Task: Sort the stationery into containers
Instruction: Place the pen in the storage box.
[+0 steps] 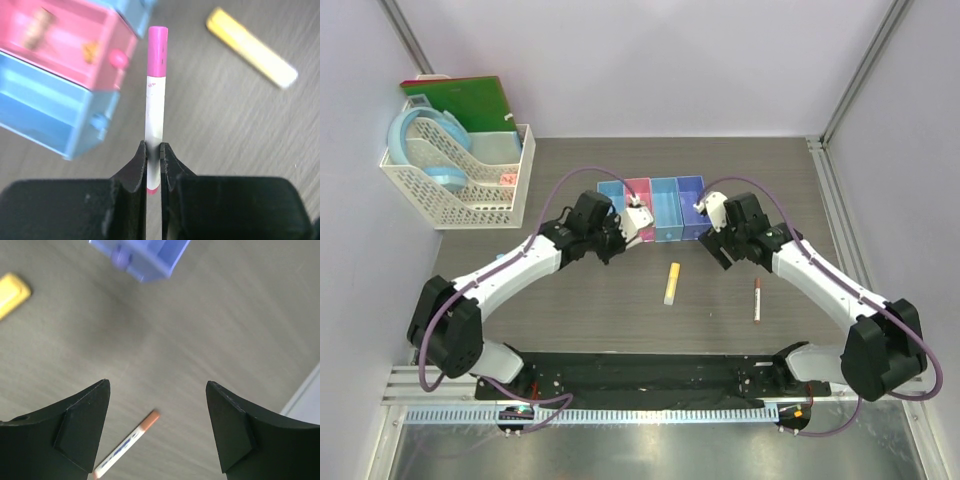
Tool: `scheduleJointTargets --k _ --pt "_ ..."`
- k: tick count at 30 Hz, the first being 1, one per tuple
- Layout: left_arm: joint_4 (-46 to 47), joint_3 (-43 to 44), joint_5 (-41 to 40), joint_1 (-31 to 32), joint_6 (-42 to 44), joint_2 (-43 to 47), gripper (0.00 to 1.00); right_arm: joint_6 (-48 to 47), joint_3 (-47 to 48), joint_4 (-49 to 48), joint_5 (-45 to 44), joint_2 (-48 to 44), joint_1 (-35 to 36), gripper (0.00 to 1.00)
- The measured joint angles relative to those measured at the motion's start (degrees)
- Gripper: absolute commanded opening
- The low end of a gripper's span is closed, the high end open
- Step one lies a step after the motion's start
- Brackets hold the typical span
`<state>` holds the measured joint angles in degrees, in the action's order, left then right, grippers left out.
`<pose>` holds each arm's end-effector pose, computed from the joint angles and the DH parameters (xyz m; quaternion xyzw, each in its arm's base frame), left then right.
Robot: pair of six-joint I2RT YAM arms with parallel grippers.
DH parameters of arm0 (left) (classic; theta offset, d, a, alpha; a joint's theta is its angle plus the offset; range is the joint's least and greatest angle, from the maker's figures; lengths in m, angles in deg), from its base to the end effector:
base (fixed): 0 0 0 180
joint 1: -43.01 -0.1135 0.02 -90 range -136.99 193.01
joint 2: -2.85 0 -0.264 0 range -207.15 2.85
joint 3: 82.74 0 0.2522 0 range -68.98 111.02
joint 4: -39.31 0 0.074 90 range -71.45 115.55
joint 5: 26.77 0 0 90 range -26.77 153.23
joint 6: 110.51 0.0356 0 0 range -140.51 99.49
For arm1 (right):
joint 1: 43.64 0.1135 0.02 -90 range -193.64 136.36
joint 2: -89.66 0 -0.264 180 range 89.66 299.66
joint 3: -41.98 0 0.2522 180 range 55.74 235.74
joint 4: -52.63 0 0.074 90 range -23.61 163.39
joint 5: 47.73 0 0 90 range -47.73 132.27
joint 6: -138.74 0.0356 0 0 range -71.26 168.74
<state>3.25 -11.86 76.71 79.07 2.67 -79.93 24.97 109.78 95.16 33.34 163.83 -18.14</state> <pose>0.2428 -0.1870 0.2427 0.4948 0.7851 -0.1488 0.3417 0.2464 0.1114 0.2572 -0.3643 0.8599 -0.0676 0.3510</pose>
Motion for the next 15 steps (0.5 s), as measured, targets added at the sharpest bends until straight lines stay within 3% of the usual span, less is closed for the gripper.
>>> scheduleJointTargets --k 8,15 --pt "2.2 13.4 -1.9 0.5 -1.9 -5.0 0.0 8.0 -4.3 3.7 4.3 -5.4 -2.8 0.83" --pt "3.7 19.6 -3.3 1.6 -3.3 -13.4 0.0 11.4 -6.9 4.0 6.4 -7.2 -6.7 0.84"
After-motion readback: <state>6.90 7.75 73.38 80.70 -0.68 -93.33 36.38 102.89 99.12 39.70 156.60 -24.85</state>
